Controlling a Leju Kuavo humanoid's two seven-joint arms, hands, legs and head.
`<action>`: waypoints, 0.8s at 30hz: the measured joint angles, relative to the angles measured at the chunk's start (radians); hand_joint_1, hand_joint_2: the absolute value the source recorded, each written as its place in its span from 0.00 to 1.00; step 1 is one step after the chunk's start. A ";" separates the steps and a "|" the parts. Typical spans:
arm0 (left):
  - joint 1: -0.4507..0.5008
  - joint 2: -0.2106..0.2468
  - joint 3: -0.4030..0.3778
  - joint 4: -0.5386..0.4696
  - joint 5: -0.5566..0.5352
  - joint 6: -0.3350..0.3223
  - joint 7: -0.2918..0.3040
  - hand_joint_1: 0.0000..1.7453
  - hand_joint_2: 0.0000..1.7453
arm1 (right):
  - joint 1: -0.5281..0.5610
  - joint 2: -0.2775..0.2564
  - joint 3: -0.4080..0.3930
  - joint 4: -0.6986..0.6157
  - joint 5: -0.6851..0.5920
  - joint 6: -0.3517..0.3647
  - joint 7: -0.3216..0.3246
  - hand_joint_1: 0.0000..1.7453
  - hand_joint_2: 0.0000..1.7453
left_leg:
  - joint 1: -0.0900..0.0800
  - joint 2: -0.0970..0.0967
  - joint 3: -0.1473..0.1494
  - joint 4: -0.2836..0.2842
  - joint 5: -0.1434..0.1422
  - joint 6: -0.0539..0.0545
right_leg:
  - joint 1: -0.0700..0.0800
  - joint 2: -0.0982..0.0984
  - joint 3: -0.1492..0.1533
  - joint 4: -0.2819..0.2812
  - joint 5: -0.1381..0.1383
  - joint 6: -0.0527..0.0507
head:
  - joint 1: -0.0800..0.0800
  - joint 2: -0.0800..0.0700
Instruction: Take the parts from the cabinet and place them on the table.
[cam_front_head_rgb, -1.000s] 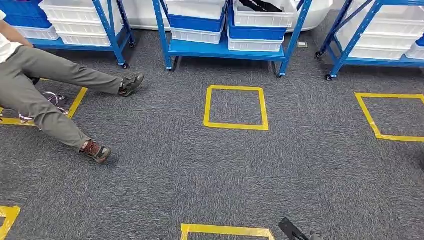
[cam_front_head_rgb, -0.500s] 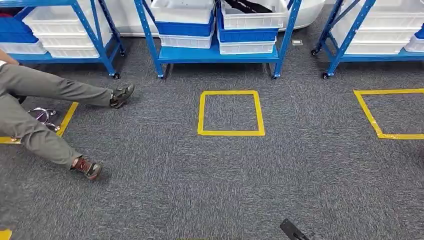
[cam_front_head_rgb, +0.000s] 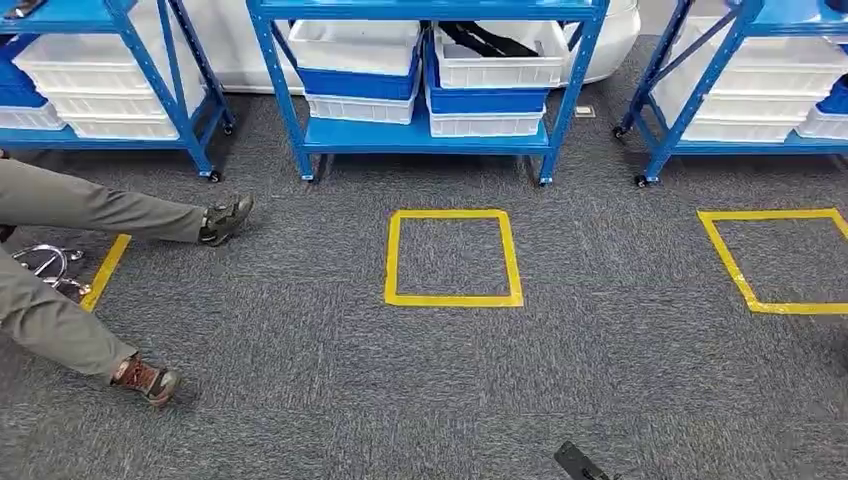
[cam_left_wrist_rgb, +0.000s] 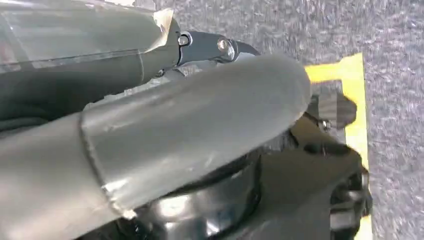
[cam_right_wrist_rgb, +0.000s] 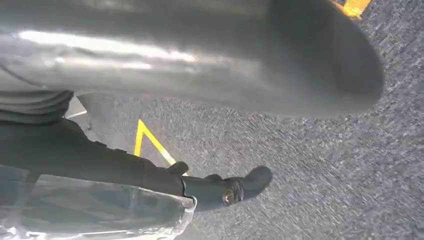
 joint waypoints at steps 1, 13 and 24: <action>0.001 -0.001 0.000 0.000 0.002 0.000 0.000 0.00 0.00 | 0.001 -0.001 -0.003 0.000 0.001 0.000 0.000 0.00 0.00 | 0.008 -0.002 0.017 0.001 -0.015 -0.008 | -0.011 -0.002 0.004 -0.065 0.033 0.026 | 0.000 0.000; -0.016 0.001 -0.002 0.000 0.003 -0.002 0.001 0.00 0.00 | -0.010 -0.006 -0.006 -0.003 0.005 -0.001 -0.004 0.00 0.00 | 0.019 0.024 -0.169 0.351 -0.178 -0.091 | -0.025 -0.020 0.165 -0.232 0.162 -0.025 | -0.002 0.000; -0.002 0.006 -0.004 0.007 0.013 0.003 0.001 0.00 0.00 | -0.015 0.007 -0.008 0.000 0.017 0.010 -0.007 0.00 0.00 | -0.037 -0.004 -0.139 -0.006 0.146 0.008 | -0.005 0.007 0.331 -0.190 0.141 0.027 | -0.008 0.000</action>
